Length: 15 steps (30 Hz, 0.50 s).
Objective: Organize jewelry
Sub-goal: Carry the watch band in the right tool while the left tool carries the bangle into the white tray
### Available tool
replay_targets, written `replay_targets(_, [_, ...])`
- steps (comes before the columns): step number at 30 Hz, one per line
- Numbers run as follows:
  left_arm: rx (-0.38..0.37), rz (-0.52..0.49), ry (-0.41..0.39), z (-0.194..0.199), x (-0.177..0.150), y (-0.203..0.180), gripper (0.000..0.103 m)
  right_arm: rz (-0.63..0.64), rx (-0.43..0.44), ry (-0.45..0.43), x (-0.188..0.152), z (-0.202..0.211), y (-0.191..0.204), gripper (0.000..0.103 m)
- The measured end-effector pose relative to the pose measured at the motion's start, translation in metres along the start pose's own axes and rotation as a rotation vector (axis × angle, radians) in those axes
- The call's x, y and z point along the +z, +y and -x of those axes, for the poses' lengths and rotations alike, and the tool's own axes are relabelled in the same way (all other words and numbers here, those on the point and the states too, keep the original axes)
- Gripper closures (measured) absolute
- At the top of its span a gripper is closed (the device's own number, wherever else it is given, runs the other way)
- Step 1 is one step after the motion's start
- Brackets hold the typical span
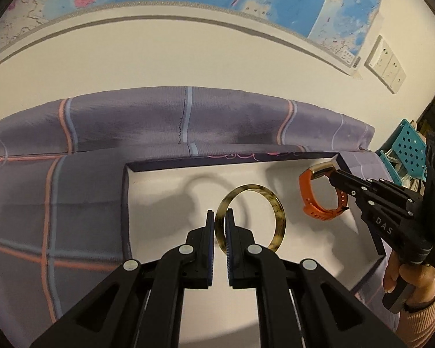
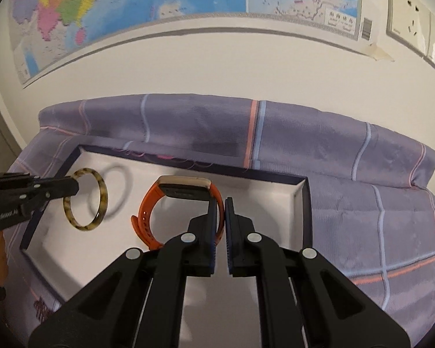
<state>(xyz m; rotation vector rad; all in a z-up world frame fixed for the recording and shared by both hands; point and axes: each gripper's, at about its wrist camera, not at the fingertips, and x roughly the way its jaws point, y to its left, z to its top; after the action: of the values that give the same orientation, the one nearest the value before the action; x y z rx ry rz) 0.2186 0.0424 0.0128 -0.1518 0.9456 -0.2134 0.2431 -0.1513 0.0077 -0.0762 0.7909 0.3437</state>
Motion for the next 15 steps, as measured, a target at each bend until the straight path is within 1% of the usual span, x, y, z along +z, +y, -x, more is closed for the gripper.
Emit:
replay_targets(6, [0.004, 0.011, 0.026, -0.014, 0.011, 0.004, 0.097, -0.022, -0.018, 0.041, 0.007, -0.02, -0.003, 0.097])
replay_targets(15, [0.013, 0.02, 0.07, -0.03, 0.023, 0.006, 0.097, -0.009, -0.069, 0.08, 0.017, -0.032, 0.001, 0.095])
